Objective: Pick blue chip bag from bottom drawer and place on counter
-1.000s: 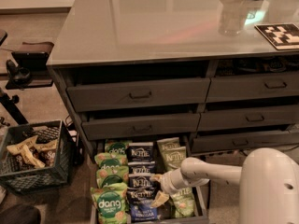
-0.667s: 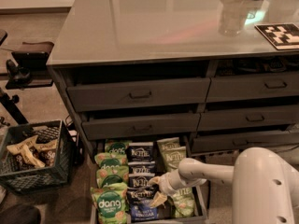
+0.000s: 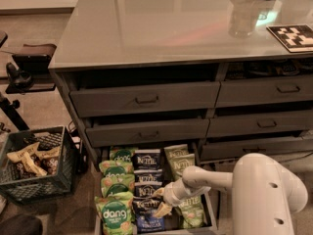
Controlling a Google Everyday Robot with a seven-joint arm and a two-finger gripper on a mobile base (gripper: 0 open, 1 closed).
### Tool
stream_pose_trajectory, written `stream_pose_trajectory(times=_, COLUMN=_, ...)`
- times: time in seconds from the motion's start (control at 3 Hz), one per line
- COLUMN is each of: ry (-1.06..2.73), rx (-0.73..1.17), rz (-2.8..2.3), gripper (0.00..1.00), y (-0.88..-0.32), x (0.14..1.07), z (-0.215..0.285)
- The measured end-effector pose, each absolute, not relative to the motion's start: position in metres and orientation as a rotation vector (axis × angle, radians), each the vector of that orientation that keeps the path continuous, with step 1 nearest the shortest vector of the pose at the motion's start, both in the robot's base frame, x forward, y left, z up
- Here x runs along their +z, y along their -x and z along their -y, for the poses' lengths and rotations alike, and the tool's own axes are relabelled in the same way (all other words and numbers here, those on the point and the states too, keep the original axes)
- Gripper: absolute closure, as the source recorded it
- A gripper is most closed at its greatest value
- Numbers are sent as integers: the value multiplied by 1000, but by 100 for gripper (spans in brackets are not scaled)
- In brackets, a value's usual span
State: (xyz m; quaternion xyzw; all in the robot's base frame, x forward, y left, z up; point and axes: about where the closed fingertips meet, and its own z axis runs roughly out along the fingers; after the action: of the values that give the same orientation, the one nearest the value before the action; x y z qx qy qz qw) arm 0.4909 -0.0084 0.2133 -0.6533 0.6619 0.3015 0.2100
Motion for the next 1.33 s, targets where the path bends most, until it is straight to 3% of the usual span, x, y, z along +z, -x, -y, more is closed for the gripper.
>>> stream_pose_trajectory(times=0.67, ry=1854, rx=894, rz=-1837, gripper=46, y=-480, x=201, z=-6)
stream_pose_trajectory(times=1.33, ry=1859, rx=920, rz=-1845, gripper=89, y=-473, x=196, z=-11)
